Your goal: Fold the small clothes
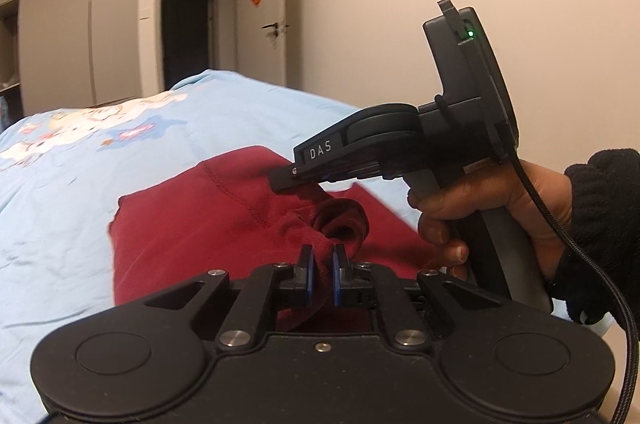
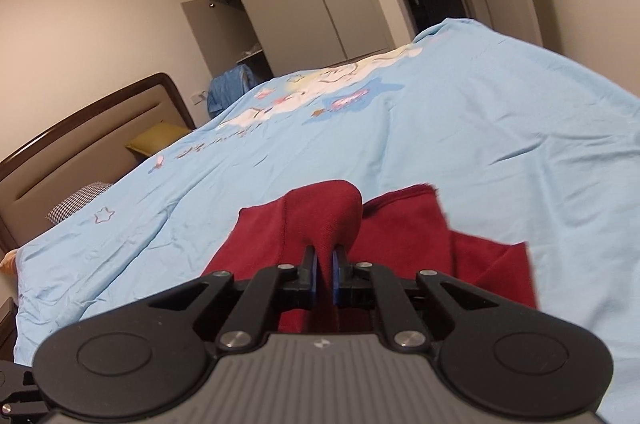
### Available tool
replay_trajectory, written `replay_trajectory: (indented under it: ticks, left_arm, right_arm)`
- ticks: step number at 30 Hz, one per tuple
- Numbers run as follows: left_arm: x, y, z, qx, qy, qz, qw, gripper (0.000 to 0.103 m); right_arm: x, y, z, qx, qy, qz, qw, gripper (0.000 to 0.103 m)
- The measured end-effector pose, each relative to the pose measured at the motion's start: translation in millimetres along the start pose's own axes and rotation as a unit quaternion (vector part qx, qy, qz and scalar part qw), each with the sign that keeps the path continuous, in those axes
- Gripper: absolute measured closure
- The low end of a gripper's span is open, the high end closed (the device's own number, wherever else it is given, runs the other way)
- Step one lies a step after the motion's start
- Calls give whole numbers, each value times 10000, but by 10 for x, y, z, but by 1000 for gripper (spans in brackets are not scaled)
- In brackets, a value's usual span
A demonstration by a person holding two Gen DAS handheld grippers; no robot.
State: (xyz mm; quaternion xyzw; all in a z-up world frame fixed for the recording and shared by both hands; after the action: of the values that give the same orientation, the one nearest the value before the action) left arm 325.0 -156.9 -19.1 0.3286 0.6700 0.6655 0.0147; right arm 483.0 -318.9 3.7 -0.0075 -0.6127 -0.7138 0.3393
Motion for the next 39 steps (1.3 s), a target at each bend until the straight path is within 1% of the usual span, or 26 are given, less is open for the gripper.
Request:
replay_trajectory:
  ticks: [5,10,16,23,27,30,33,35,36,38,39]
  left_arm:
    - [-101,33,-152,-138,-251,-26,9996,95]
    - [-198,39,-274,-195,-443,-6,9988,95]
    - [-341,21,-403,-264,-635,131,9975,95]
    - [-519,-41,-447,-281,-726,391,9962,94]
    - [-621,13,-439,-286,-689,552,9957,93]
    - [-653,62,-447,-284,-685,624,9953,88]
    - [-637,106,-453,-260,-670,626,9955,78]
    - [-611,130,-437,-225,-662,596,9958,67]
    - [-603,141,-426,-199,-632,573,9962,64]
    - [-568,144,-412,-119,-538,513,9972,50]
    - [-551,164,-387,-54,-500,480,9976,47]
  right_arm:
    - [165,14,-232,-44,-234,-47,9997,95]
    - [306,15,-381,-16,-434,-89,9990,95]
    - [420,-51,-545,-17,-652,-39,9979,95]
    - [411,-269,-666,-179,-802,155,9965,95]
    - [354,-363,-697,-225,-856,247,9958,95]
    - [321,-389,-687,-192,-889,289,9954,95]
    - [308,-409,-674,-99,-935,328,9950,95]
    - [301,-418,-664,-59,-966,352,9947,94]
    - [301,-428,-669,-56,-980,360,9945,92]
    - [307,-440,-675,-74,-1013,363,9942,91]
    - [312,-443,-680,-78,-1033,361,9940,90]
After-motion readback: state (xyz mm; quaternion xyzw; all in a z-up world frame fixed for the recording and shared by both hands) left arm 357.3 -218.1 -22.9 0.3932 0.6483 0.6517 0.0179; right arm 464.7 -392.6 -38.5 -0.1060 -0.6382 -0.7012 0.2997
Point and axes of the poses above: each gripper's, at about its wrist camera, not at the fingertips, and x roughly against the way its jaws point, z to its left, y to its top, the point moved 6 cm from there along -x, roughly the way its jaws point, and after that the axes turned 8 degrees about x, right-handed, at the moved point
